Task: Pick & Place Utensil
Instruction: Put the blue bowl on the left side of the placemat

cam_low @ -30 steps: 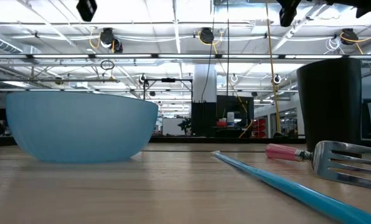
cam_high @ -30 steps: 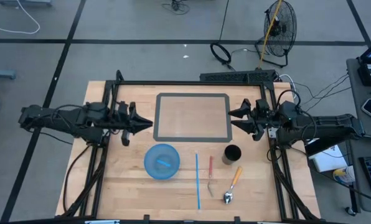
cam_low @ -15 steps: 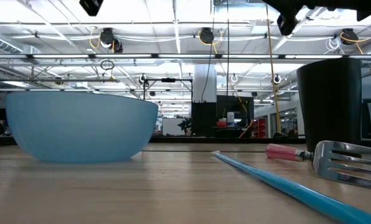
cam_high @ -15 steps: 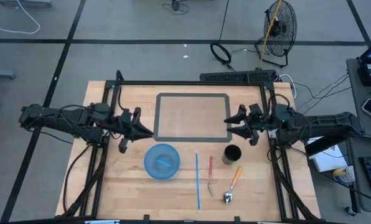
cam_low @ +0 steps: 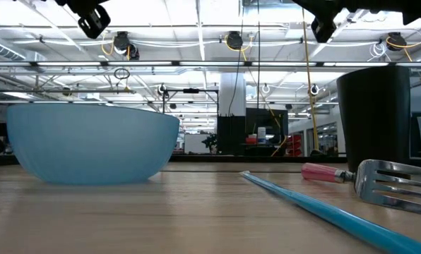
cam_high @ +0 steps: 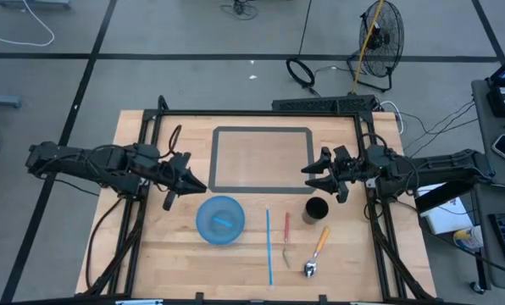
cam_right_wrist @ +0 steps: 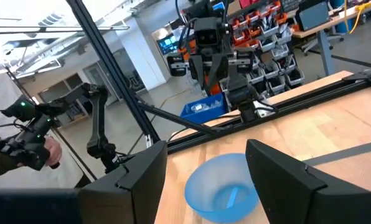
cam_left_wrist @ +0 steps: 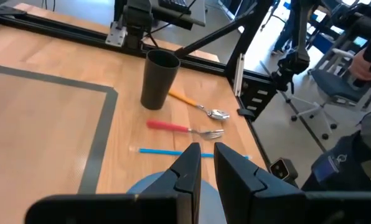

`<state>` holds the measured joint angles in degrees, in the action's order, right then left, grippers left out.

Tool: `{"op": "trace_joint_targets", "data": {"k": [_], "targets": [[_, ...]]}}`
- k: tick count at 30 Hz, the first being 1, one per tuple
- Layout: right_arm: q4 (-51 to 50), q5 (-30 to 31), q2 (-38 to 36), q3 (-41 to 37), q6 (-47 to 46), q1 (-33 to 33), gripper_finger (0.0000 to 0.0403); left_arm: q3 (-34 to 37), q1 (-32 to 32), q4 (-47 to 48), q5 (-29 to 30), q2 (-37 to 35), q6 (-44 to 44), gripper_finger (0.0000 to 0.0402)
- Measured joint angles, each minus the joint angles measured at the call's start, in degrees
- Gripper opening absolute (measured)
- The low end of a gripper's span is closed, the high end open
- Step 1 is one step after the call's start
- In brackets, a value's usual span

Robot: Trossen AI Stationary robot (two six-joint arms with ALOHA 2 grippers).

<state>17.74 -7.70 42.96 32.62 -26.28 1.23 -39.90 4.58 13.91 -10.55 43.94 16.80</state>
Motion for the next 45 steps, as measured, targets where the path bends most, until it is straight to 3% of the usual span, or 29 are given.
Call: {"op": "trace_joint_targets", "data": {"k": [6,13,20,24,39,45], "targets": [[-0.44,0.43,0.02,0.00,0.78,0.00,0.0214,0.00,0.01,0.02,1.24,0.00,-0.11,0.0049],[-7.75,2.26,1.59,0.43,4.08,0.60,0.0214,0.00,0.00,0.02,2.03,0.00,-0.15,0.0049],[-7.98,10.33,4.22,4.89,21.72,4.87,0.0215,0.00,0.00,0.06,2.16,0.00,1.64,0.0049],[-8.94,13.90,5.07,6.90,26.29,6.56,0.0215,0.00,0.00,0.07,2.15,0.00,2.99,0.0049],[-12.44,13.97,5.36,7.30,21.04,9.52,0.0215,0.00,0.03,0.09,2.59,0.30,7.43,0.0049],[-12.43,18.02,5.95,7.30,20.73,12.99,0.0215,0.00,3.34,0.75,1.97,4.23,7.85,0.0049]]}}
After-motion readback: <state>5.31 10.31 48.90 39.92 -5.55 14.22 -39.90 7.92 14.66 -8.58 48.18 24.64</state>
